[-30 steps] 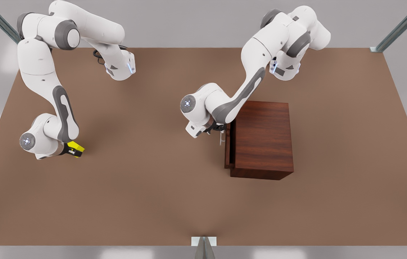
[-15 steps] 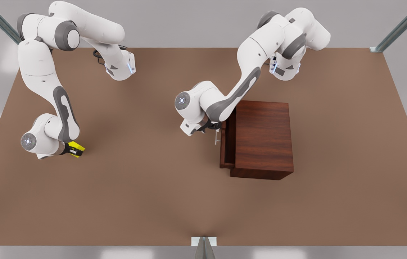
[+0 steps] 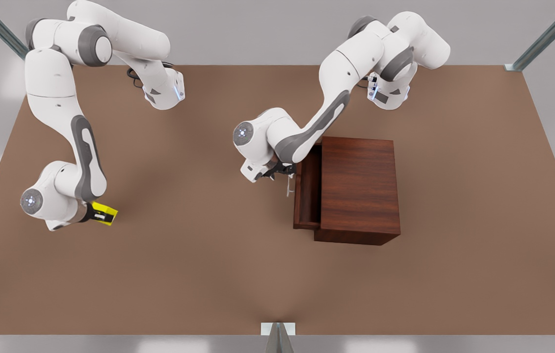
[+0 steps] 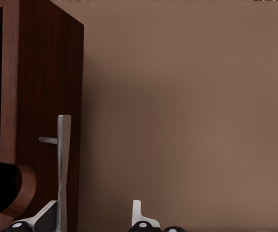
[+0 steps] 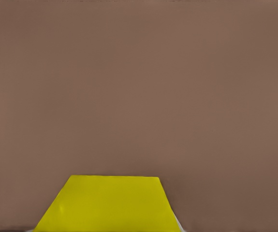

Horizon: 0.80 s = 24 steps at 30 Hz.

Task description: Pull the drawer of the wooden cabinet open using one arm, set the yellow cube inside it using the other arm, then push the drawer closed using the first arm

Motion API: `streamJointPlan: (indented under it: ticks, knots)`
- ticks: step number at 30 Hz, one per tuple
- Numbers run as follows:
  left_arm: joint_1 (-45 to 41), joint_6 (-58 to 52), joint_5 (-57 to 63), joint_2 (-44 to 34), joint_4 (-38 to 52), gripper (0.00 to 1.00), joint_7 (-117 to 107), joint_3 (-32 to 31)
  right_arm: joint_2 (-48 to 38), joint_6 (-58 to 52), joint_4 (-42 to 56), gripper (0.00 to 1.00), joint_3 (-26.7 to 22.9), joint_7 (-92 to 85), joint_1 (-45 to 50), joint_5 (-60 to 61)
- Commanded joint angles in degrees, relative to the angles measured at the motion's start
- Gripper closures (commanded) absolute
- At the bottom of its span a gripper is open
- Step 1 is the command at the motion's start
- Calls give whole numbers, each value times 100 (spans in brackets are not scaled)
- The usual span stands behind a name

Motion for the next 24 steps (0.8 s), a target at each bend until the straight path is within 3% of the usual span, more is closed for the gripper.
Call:
streamJointPlan:
  ticks: [1, 6, 7, 8, 10, 12, 14, 15, 16, 17, 21, 24]
  knots:
    - [-47, -18, -50, 18, 23, 21, -257, -37, 2, -429, 115, 56, 64, 270, 3, -158]
    - [-91, -369, -208, 27, 550, 21, -248, -28, 2, -447, 264, 56, 178, 182, 3, -158]
    - [-91, -562, -226, 27, 752, 18, -248, -28, -7, -447, 264, 56, 178, 182, 3, -158]
    - [-64, -826, -314, -8, 946, 0, -213, -19, 2, -447, 264, 56, 178, 182, 3, -158]
    - [137, -1792, -323, -359, 1280, 0, -204, -2, -16, -447, 282, 56, 178, 182, 3, -158]
    - [1121, -3110, -876, -1299, 1421, 0, 1253, -19, -86, -473, 449, 56, 459, 191, 12, -158]
    - [2343, -4262, -885, -1906, 1421, 0, 3399, -37, -95, -508, 783, 56, 1215, 209, 126, -185]
    - [2923, -4325, -937, -2195, 1299, 0, 3952, -81, -95, -508, 985, 56, 1461, 253, 363, -185]
    - [3758, -3027, -1254, -3310, -535, 0, 4480, -344, -95, -508, 1195, 56, 1506, 218, 688, -202]
    - [3838, -2627, -1281, -3384, -1093, 0, 4516, -353, -69, -508, 1468, 56, 1506, 200, 1119, -229]
    - [3829, -2672, -1412, -3128, -1058, 0, 4533, -379, -7, -429, 2277, 56, 1506, 156, 2481, -412]
    - [3812, -2558, -1456, -3102, -1049, 0, 4507, -406, 10, -237, 2690, 56, 1505, -54, 3501, -1282]
